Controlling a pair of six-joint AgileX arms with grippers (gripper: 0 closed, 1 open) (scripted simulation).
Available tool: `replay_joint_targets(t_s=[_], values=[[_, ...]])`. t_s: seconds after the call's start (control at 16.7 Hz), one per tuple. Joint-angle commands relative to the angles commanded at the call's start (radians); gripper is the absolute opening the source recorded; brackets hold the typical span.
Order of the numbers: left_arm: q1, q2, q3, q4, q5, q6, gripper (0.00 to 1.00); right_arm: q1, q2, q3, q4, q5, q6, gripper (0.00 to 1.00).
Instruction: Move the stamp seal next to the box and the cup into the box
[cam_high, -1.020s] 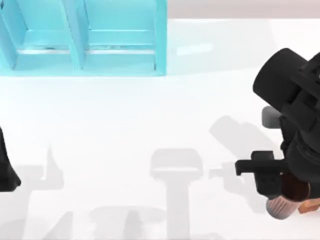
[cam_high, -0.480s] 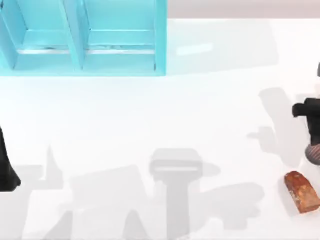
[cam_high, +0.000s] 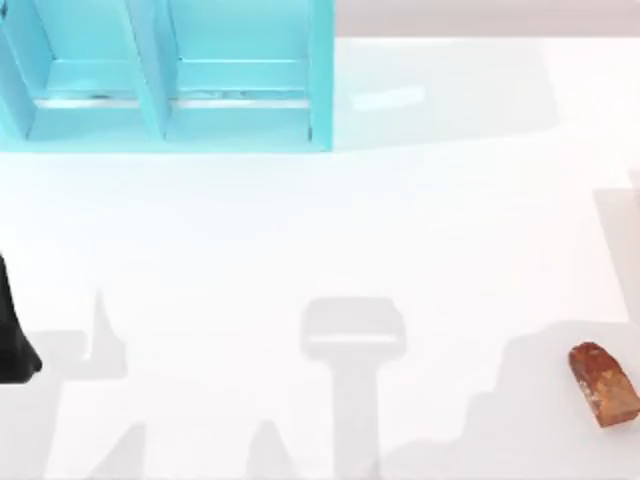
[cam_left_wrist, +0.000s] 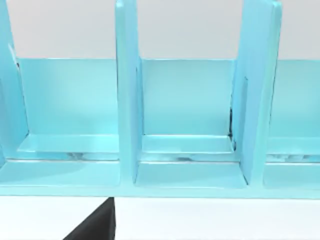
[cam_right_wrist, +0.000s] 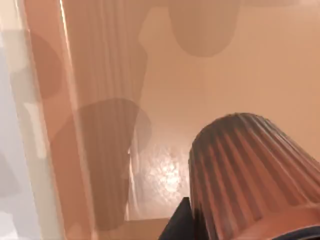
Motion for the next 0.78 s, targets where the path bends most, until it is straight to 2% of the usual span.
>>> replay_joint_targets(t_s=[0.18, 0.36, 0.78], values=[[0.000, 0.000, 0.000, 0.000, 0.000, 0.000, 1.00, -0.121, -0.014, -0.025, -0.023, 0.019, -0.138, 0.00], [0.000, 0.000, 0.000, 0.000, 0.000, 0.000, 1.00, -0.170, -0.047, -0.064, -0.042, 0.043, -0.226, 0.00], [0.000, 0.000, 0.000, 0.000, 0.000, 0.000, 1.00, -0.165, -0.057, -0.076, -0.043, 0.049, -0.247, 0.00]])
